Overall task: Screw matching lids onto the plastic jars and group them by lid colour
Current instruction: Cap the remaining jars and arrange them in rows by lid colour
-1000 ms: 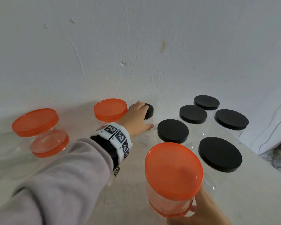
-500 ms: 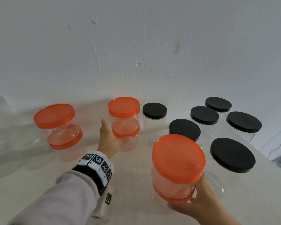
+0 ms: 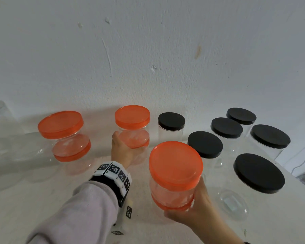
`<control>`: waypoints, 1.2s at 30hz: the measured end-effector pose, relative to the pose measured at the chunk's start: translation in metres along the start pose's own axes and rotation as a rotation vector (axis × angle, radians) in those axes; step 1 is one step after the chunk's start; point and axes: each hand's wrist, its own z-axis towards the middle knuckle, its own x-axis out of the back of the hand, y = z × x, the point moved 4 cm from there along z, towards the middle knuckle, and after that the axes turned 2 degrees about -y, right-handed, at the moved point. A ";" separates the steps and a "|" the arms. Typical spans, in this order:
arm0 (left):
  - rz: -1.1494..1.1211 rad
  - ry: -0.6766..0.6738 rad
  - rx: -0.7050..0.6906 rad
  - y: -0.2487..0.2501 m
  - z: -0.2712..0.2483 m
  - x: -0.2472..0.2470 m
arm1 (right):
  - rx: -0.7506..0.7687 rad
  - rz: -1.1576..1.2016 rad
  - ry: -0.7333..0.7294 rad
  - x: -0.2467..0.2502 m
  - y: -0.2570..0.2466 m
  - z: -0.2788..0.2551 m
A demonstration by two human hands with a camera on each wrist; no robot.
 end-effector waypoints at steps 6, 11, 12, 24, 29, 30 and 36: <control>0.002 0.062 0.001 -0.013 -0.010 0.035 | 0.055 0.164 0.042 -0.026 -0.007 0.030; 0.005 0.050 -0.060 -0.016 -0.013 0.053 | 0.063 0.137 0.117 -0.041 -0.020 0.067; 0.009 0.068 -0.062 -0.016 -0.015 0.056 | 0.071 0.119 0.133 -0.043 -0.023 0.074; 0.108 0.199 -0.004 -0.018 -0.030 0.062 | -0.101 0.039 0.201 -0.064 -0.032 0.134; 0.171 0.258 0.029 -0.014 -0.034 0.060 | -0.214 -0.018 0.232 -0.069 -0.036 0.149; 0.205 0.267 0.043 -0.013 -0.034 0.060 | -0.236 -0.046 0.236 -0.069 -0.038 0.152; 0.259 0.279 0.097 -0.010 -0.028 0.058 | -0.281 -0.081 0.228 -0.071 -0.045 0.161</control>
